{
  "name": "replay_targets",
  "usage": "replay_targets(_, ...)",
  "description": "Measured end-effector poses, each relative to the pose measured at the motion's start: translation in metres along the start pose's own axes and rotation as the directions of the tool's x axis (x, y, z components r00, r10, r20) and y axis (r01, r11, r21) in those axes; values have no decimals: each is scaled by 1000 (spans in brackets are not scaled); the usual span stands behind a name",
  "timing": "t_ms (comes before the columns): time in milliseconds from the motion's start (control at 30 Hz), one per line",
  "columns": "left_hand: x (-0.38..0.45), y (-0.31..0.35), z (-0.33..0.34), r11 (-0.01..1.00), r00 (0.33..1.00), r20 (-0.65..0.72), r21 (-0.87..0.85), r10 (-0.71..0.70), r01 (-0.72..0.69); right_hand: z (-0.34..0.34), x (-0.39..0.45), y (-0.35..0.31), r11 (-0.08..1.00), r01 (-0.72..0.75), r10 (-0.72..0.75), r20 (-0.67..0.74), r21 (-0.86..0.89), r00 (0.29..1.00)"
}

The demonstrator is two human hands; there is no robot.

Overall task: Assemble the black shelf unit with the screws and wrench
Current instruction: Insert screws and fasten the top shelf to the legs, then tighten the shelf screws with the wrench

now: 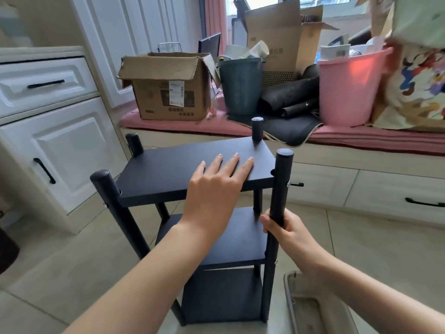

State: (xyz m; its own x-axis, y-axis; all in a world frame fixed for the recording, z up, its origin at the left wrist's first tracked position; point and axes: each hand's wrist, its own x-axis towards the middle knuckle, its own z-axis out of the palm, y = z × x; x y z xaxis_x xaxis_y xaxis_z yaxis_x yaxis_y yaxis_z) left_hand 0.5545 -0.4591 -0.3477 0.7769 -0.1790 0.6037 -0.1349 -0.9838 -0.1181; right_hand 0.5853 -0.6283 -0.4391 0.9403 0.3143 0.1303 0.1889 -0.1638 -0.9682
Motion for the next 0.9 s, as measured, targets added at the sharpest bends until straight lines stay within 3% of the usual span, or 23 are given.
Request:
replay_targets(433, -1, 13, 10, 994, 995, -71, 77, 77, -72, -14, -2, 16, 1000, 20, -20, 11, 3, 1000)
replay_targets(667, -3, 11, 13, 992, 988, -108, 67, 112, -106, -31, -13, 24, 997, -79, 79, -18, 11, 997)
replay_targets(900, -4, 12, 14, 993, 991, -82, 73, 104, -98, -67, -48, 77, 960, -247, 236, -93, -133, 967)
